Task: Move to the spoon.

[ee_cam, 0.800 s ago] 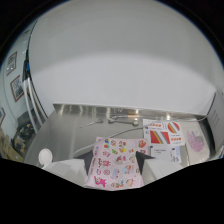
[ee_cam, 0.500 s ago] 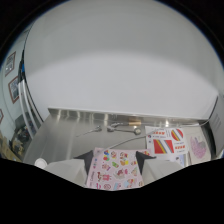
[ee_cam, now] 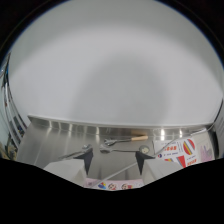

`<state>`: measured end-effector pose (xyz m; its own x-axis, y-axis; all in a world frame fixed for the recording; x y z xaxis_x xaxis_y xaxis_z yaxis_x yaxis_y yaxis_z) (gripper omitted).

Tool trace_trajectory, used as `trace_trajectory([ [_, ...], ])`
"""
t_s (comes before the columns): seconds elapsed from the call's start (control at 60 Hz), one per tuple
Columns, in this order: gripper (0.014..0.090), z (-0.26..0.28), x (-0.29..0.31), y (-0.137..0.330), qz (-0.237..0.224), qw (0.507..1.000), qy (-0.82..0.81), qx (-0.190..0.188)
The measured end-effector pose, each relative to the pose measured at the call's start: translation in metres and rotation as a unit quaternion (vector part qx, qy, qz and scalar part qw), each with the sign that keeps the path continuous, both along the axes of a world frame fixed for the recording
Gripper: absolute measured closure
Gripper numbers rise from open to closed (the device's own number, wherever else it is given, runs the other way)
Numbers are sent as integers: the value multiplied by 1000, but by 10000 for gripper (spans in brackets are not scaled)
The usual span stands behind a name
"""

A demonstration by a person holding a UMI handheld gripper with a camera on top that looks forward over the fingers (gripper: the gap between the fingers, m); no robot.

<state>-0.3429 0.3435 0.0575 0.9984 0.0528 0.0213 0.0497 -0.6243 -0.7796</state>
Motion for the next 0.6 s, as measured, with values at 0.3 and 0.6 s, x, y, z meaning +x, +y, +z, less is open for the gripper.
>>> trace_trajectory([
  [0.3,221,-25,8,30,-9,1000,-9,-15],
  [0.6,224,-25,6,30,-7,1000,-7,-13],
])
